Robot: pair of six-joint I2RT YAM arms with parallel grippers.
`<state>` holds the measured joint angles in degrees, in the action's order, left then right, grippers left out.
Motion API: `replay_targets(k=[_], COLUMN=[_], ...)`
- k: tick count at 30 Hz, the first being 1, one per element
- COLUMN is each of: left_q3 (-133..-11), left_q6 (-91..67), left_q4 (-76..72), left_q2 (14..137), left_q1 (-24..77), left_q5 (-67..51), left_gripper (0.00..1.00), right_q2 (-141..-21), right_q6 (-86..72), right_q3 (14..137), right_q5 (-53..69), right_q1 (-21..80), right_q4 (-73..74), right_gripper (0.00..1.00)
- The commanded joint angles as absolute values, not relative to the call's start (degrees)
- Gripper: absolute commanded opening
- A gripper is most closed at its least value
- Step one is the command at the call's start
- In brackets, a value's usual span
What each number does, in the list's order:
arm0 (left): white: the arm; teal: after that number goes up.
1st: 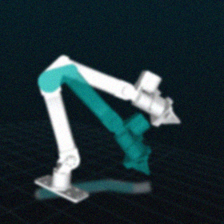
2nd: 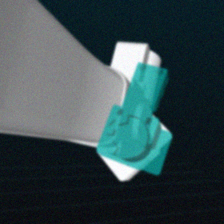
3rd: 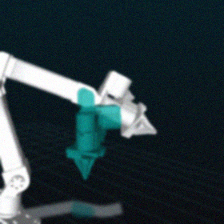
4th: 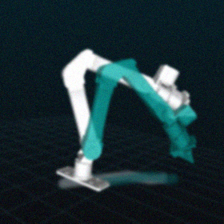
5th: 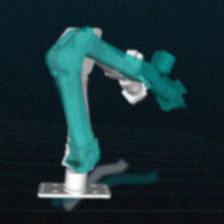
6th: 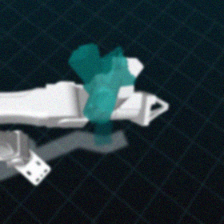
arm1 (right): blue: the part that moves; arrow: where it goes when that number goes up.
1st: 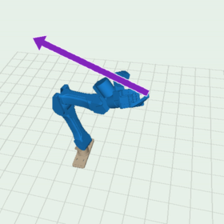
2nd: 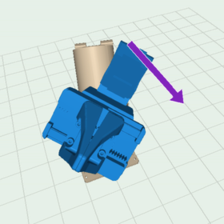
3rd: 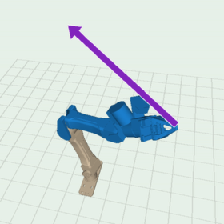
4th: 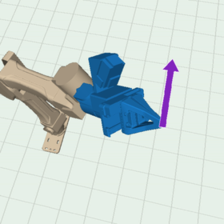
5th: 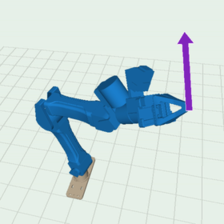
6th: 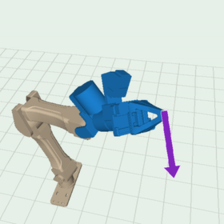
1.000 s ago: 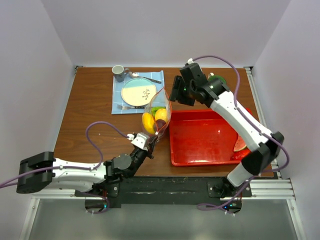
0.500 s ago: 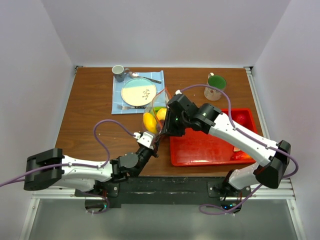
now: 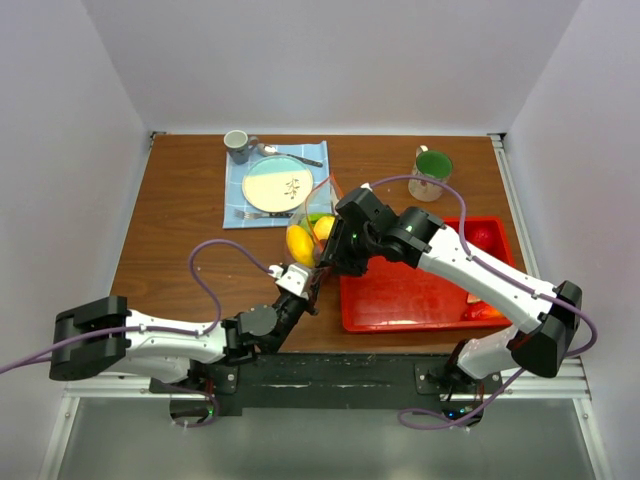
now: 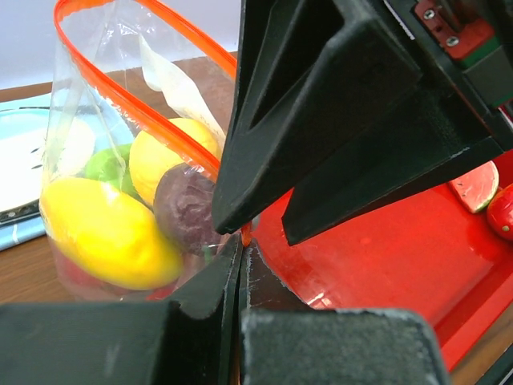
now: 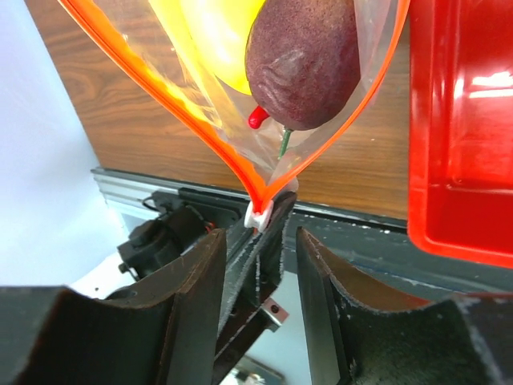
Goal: Place the food in the zip-top bag and seal the zipper
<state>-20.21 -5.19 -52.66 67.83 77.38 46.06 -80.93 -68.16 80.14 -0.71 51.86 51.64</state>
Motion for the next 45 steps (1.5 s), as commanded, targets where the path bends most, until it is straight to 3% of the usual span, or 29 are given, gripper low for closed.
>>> replay_targets(k=[1,11,33,40,45], left_q3=[-22.59,-22.41,-22.06,-21.80,-21.01], left_q6=[-4.22,-4.31,-3.87,-4.39,-4.57], left_q4=[-56.78,-56.52,-56.34,-56.51,-56.43], left_q2=[68.20,67.94,67.06,66.80,65.57], left_q1=[77.61,77.61,77.69,77.61,77.70], left_q5=[46.14,45.53,45.09,46.32,46.14], left_gripper=[0.00,0.00,0.00,0.00,0.00], right_q2=[-79.10,-79.89,-82.79,-82.88,-82.79], right_q6=[-71.89,-73.30,-71.02,-70.40,-68.74], right_q3=[80.42,80.42,81.21,81.12,80.86], right_q5=[-2.10,-2.64,-0.97,-1.23,-1.58], right_q1=[51.94,51.59,49.22,48.52,45.89], right_q4=[50.27,50.71,50.10,50.45,50.89], right_gripper=[0.43,0.30,0.23,0.09,0.07])
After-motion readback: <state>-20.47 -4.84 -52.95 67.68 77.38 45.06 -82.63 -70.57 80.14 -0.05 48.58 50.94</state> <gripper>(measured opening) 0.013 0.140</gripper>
